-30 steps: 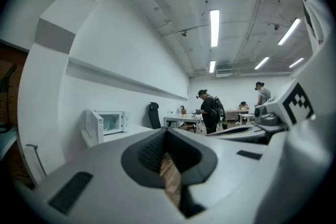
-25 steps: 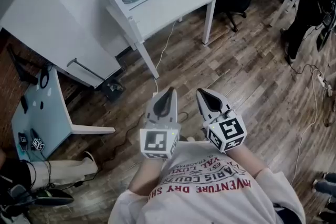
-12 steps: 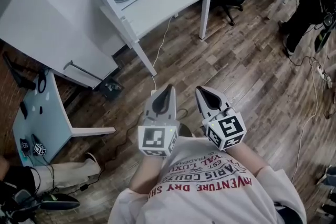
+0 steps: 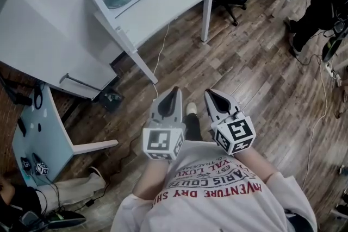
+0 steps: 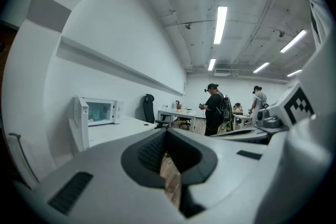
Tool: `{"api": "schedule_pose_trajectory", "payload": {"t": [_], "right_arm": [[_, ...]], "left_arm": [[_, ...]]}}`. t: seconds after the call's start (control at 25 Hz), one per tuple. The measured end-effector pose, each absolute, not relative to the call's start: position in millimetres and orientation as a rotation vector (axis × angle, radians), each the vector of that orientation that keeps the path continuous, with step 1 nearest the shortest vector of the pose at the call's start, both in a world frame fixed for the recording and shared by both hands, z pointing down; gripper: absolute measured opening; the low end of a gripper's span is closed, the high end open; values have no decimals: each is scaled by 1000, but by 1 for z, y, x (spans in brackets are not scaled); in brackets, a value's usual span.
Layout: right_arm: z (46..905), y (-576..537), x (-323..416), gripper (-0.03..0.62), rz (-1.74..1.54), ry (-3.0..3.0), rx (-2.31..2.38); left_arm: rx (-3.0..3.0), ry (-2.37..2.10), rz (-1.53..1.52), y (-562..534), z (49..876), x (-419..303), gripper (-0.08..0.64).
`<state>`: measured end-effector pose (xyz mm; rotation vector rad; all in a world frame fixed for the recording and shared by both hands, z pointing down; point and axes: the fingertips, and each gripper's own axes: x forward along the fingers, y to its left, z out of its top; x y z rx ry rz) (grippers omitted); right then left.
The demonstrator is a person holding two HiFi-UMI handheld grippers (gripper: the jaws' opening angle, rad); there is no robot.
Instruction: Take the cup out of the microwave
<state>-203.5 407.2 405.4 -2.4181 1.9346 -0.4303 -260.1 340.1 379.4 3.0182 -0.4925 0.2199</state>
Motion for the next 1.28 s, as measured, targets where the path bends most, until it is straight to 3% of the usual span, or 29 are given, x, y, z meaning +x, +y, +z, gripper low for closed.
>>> {"api": "schedule_pose_trajectory", "payload": {"t": [0.76,1.28], "right_arm": [[399,211,-40,12,-468,1955,-2468],[406,95,12,12,-507,2094,-2306]], "left_arm": [[2942,-448,214,134,386,-87,6],[2894,-684,257,29,397,-60,6]]}}
